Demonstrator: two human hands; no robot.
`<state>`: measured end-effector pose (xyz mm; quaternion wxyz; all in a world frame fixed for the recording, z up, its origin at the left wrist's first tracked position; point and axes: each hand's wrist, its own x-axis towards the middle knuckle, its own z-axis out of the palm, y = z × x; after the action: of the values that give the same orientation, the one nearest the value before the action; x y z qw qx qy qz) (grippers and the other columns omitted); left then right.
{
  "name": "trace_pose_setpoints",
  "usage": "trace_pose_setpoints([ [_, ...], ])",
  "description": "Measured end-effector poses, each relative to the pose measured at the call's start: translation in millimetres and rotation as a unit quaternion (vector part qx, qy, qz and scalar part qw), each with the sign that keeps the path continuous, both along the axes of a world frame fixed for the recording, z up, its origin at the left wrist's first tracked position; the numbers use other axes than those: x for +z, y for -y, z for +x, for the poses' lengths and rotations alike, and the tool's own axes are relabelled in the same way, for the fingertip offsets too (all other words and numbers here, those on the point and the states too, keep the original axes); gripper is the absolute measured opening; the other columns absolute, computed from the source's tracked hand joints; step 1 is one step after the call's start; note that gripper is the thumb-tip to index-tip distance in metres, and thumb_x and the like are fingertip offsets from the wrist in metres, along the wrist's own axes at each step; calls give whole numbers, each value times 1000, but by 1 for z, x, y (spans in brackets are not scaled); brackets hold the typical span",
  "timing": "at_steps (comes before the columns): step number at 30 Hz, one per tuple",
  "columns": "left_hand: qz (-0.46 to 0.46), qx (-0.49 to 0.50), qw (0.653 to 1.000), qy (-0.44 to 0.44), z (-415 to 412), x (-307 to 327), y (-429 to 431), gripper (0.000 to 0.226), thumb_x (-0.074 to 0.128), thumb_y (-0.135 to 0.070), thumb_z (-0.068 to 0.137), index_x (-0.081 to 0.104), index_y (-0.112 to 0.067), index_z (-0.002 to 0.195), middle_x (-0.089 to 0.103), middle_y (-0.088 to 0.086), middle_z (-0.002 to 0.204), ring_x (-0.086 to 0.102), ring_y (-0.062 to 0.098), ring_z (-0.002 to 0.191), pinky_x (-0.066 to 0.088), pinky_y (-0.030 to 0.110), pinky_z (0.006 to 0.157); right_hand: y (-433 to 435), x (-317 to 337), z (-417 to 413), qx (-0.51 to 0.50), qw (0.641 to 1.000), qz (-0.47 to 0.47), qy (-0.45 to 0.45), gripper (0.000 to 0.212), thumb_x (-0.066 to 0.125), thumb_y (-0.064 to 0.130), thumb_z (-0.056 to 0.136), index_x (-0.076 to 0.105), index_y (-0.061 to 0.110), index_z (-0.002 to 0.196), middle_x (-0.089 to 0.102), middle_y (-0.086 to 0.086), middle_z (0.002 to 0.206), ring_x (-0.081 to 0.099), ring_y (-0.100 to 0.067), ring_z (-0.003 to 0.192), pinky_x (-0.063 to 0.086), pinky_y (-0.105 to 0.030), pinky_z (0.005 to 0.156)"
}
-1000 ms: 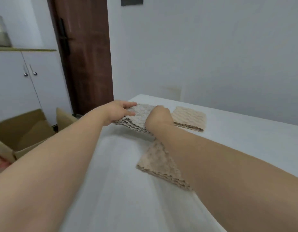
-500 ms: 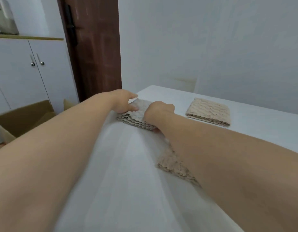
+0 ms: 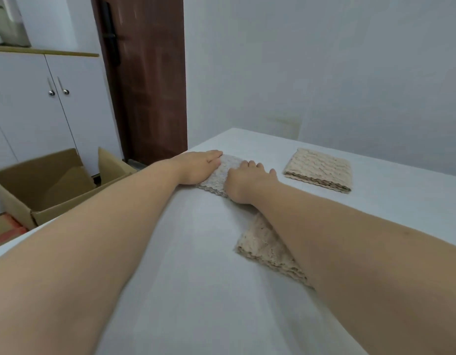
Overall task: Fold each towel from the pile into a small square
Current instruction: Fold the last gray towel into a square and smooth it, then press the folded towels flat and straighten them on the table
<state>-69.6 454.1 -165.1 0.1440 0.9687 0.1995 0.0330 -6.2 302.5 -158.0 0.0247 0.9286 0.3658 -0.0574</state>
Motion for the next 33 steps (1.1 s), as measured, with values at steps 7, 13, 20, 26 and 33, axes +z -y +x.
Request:
trace_pose_setpoints([
  [7,91,63,993,33,-11,21,25,48,19,-36,109,36,-18,150,38,3,159,38,25,143,25,47,120,11,20,2,1,997,74,-34,65,27,28,100,14,3,159,8,-14,168,4,-32,155,3,-57,123],
  [13,-1,120,983,136,-63,61,91,36,32,-33,107,60,-15,97,67,16,118,59,33,105,46,40,93,98,67,-34,2,955,279,-101,34,29,15,106,59,0,115,55,-18,136,51,-35,125,43,-38,95],
  [20,-201,90,946,238,-147,76,262,39,56,-21,99,62,-19,138,64,-4,137,57,12,126,41,26,108,250,82,-113,-60,872,457,-166,36,44,25,103,67,17,130,71,5,117,63,-15,100,51,-30,91],
  [26,-336,64,899,274,-173,61,420,30,58,-18,97,68,-25,125,69,-14,116,62,3,105,43,13,76,405,75,-150,-184,803,537,-182,37,50,28,100,66,19,132,69,9,122,64,-14,116,50,-40,105],
  [33,-406,42,878,249,-143,57,541,25,58,-20,96,68,-25,118,69,-11,113,67,9,104,50,23,84,532,69,-140,-274,743,585,-176,35,46,18,96,52,-11,116,59,-29,117,55,-48,111,46,-68,91],
])
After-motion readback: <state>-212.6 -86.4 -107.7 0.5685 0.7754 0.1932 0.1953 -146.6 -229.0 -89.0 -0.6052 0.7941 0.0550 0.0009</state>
